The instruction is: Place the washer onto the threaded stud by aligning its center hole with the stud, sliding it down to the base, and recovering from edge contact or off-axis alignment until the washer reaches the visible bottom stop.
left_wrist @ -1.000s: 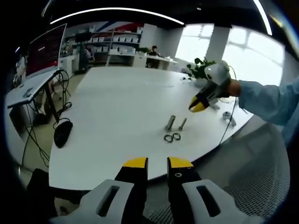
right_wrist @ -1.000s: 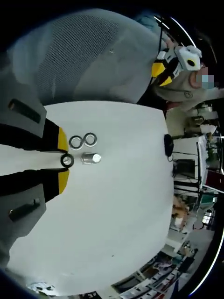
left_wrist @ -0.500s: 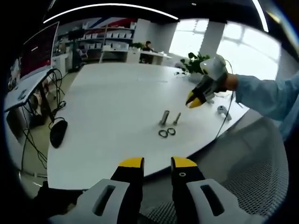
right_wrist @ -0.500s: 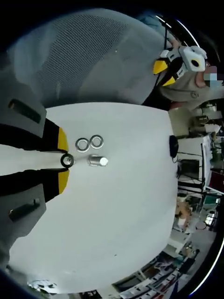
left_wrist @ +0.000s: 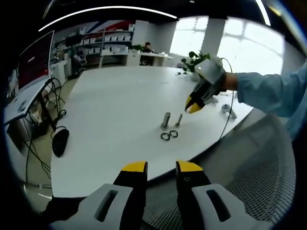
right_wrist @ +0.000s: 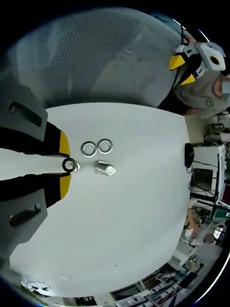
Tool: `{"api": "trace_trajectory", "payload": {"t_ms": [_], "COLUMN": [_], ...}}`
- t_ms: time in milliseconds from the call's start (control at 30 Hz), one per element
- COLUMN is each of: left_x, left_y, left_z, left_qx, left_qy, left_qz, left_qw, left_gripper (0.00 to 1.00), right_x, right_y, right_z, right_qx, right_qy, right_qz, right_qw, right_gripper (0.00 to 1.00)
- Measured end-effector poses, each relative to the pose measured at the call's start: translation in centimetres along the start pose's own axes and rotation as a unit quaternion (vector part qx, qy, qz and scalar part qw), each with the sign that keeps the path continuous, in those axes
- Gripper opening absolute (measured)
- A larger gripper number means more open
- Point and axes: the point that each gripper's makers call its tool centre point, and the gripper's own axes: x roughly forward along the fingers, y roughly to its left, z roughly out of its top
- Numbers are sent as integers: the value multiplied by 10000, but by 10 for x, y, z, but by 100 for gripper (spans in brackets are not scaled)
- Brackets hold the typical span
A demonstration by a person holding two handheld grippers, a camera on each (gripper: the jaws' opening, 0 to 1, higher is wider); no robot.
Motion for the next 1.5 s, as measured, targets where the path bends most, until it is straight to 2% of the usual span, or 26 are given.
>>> {"api": "trace_trajectory", "payload": {"t_ms": [400, 633, 1500], "left_x": [1, 1, 2], "left_y": [0, -1, 4], "left_z": [-4, -7, -8], "left_qx": [131, 172, 235], "left_qy": [106, 158, 124], "left_qz": [20, 47, 230], "left_qw": [9999, 9997, 9994], "left_gripper": [21, 19, 16], "right_x": [-3, -2, 5], "right_y": [-3, 0, -1], "right_z": [7, 2, 7], "right_qx": [27, 3, -32], "right_qy": [-73, -14, -17], "right_qz": [4, 34, 92], "right_qw": [10000, 10000, 10000], "right_gripper": [15, 15, 15]}}
